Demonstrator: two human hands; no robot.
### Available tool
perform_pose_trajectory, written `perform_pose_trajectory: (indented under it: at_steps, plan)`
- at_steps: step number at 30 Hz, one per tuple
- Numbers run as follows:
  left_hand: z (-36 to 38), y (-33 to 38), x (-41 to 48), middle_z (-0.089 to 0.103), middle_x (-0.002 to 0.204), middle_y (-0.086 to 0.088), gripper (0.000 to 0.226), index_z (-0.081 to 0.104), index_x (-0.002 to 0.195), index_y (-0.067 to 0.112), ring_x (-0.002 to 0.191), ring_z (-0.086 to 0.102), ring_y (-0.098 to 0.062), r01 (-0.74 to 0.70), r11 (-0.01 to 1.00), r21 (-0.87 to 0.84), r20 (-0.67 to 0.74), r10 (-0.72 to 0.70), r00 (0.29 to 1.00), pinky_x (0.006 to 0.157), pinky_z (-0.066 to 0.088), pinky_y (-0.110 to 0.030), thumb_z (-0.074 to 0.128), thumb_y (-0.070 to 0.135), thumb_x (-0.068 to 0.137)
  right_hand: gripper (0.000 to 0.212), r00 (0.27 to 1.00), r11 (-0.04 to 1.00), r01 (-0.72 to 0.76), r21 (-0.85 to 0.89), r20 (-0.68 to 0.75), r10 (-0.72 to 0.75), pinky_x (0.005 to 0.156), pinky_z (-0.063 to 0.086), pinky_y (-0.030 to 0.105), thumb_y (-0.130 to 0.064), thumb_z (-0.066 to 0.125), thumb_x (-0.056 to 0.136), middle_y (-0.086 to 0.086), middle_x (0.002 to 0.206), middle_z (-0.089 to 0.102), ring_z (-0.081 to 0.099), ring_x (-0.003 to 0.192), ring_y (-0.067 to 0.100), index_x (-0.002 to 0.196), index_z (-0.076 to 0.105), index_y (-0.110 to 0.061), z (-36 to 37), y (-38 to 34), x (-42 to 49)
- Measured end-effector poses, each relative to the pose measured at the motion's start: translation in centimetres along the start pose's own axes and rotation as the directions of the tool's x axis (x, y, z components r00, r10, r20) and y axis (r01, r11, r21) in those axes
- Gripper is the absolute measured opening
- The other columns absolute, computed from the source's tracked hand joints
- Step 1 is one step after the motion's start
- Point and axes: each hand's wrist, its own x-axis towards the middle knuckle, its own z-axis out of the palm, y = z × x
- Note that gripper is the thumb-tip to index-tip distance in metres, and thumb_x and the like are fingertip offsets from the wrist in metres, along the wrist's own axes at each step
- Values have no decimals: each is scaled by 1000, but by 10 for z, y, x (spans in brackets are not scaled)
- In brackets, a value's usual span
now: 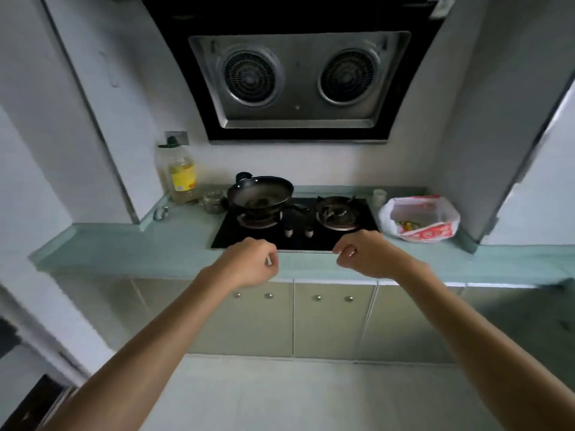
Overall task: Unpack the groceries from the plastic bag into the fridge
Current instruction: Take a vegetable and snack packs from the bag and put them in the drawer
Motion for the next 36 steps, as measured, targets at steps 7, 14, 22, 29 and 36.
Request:
perform_pose_trajectory:
  at_steps: [7,14,22,29,36]
  plan:
    - [16,66,131,68,114,3,23,67,109,29,101,64,-17,-219,975,35,140,212,967,91,52,-40,57,38,90,27,968,968,-247,-44,-56,244,90,52,29,-17,63,88,1,113,70,65,100,20,114,70,-17,-45,88,17]
    - [44,144,230,67,111,5,25,67,112,26,98,63,-15,-376,926,27,253,357,899,86,53,-36,56,37,92,28,907,911,-411,37,-86,413,86,57,30,-20,65,89,3,117,67,65,96,20,117,67,-20,-71,195,36]
    - [93,241,343,70,106,6,24,69,109,24,93,65,-13,-382,924,5,248,369,896,84,55,-37,61,36,90,46,883,889,-428,164,-133,450,90,55,30,-23,67,89,3,124,64,64,99,18,133,53,-23,-102,338,78]
    - [126,291,424,71,105,5,21,66,108,30,89,66,-14,-270,962,-43,232,273,934,77,57,-36,60,37,89,41,920,910,-368,190,-63,386,87,56,28,-15,62,93,4,125,64,64,100,18,133,54,-17,-129,425,135]
    - [160,315,505,72,105,0,20,66,109,25,90,67,-17,-171,968,-183,234,212,949,82,57,-38,58,28,92,43,915,895,-344,283,-111,387,77,57,24,0,48,95,4,124,59,59,99,19,136,48,-15,-126,487,203]
